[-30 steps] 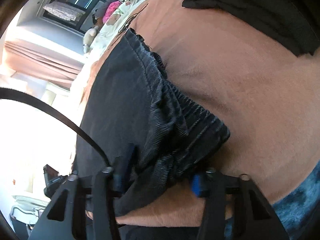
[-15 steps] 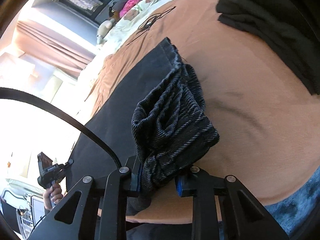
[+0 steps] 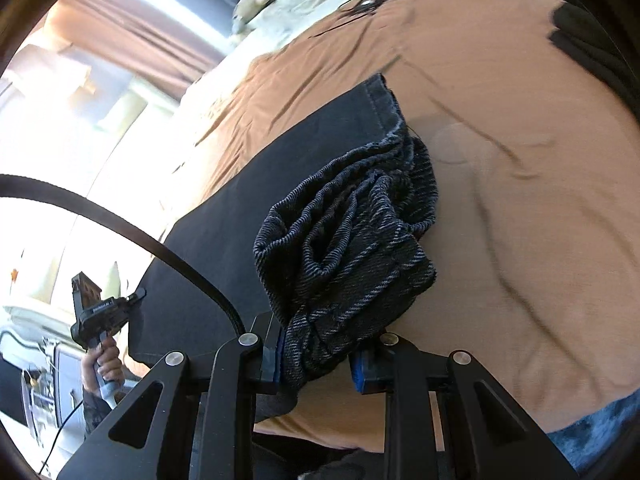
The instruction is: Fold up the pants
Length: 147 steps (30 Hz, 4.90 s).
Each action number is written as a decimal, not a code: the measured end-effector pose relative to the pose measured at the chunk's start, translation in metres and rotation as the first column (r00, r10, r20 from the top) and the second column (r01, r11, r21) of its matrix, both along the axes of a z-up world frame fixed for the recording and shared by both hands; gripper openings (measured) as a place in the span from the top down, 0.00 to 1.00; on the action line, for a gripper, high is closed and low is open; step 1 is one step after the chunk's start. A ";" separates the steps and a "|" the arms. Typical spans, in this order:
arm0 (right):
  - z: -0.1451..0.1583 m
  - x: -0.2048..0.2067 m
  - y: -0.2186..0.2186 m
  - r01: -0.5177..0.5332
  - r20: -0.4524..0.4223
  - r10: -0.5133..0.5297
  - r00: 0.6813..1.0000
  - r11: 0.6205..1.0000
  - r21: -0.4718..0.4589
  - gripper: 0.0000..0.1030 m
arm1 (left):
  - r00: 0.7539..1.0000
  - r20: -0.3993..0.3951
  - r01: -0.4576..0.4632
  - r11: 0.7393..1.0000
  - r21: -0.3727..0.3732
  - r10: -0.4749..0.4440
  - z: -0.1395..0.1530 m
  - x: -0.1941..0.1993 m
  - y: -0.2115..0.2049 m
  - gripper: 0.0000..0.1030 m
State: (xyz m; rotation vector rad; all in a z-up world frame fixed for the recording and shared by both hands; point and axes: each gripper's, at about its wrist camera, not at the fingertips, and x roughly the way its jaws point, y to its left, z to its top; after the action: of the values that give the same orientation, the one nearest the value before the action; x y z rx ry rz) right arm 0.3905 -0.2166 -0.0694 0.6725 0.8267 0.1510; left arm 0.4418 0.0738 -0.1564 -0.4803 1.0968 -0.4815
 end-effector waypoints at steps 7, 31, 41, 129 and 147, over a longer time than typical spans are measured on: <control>0.006 0.039 0.016 -0.058 -0.019 0.058 0.998 0.998 -0.026 0.79 | 0.999 -0.006 -0.045 0.999 -0.004 0.044 -0.006 -0.012 0.042 0.94; -0.027 0.068 -0.010 -0.110 -0.103 0.104 0.989 0.993 -0.050 0.66 | 0.989 -0.119 -0.092 0.996 0.005 0.092 -0.056 -0.036 0.090 0.65; -0.003 0.056 -0.015 -0.024 -0.025 0.020 1.000 0.984 -0.175 0.66 | 0.978 -0.136 -0.171 0.981 -0.089 0.158 -0.058 -0.074 0.102 0.64; -0.042 0.200 0.225 -0.384 -0.169 0.345 0.923 0.852 -0.357 0.97 | 0.941 -0.057 -0.332 0.887 -0.320 0.332 -0.048 -0.121 0.111 0.84; -0.031 0.295 0.229 -0.349 -0.184 0.297 0.937 0.829 -0.438 0.97 | 0.903 -0.179 -0.429 0.828 -0.361 0.391 -0.084 -0.132 0.114 0.74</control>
State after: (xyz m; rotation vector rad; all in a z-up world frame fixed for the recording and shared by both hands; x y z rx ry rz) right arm 0.6859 0.0121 -0.1000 0.0795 1.0348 0.2150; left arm 0.3101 0.1883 -0.2405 -1.0834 0.9514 -0.2938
